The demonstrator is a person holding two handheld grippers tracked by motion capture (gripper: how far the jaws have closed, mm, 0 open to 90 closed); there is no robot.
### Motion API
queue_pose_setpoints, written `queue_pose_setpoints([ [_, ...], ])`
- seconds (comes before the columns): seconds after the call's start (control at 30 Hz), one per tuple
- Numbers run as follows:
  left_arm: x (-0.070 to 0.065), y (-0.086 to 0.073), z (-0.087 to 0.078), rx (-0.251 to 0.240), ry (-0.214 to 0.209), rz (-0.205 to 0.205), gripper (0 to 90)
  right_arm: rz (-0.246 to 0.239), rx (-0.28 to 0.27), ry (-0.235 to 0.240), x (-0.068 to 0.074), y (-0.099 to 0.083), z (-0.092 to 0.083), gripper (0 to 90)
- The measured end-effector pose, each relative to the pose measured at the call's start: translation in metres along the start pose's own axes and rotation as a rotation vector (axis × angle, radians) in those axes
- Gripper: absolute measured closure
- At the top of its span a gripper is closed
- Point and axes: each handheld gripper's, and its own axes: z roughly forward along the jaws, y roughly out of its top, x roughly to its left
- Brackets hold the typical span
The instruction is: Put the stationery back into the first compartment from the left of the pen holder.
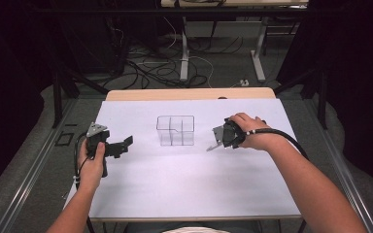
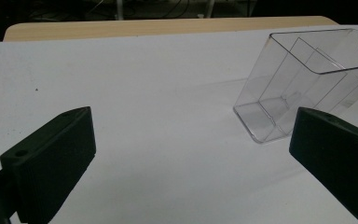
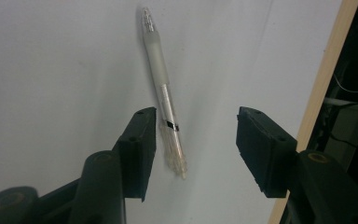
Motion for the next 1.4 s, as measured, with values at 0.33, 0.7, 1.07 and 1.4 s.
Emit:
queue_pose_setpoints([
  [0.33,0.001,-0.001,0.000,-0.002,0.001,0.003,0.0,-0.038,-0.008,0.063,0.001,0.005,0.017,61.6],
  [0.7,0.001,-0.001,0.000,0.004,-0.001,0.002,0.1,-0.098,0.004,0.110,0.001,0.009,0.026,66.8],
  [1.07,0.001,-0.002,0.001,0.006,0.002,0.008,0.1,-0.133,-0.016,0.093,0.004,0.009,0.038,69.5],
  [1.4,0.001,-0.002,0.001,0.006,0.005,0.008,0.1,-0.119,-0.022,0.100,0.009,0.007,0.050,70.0],
])
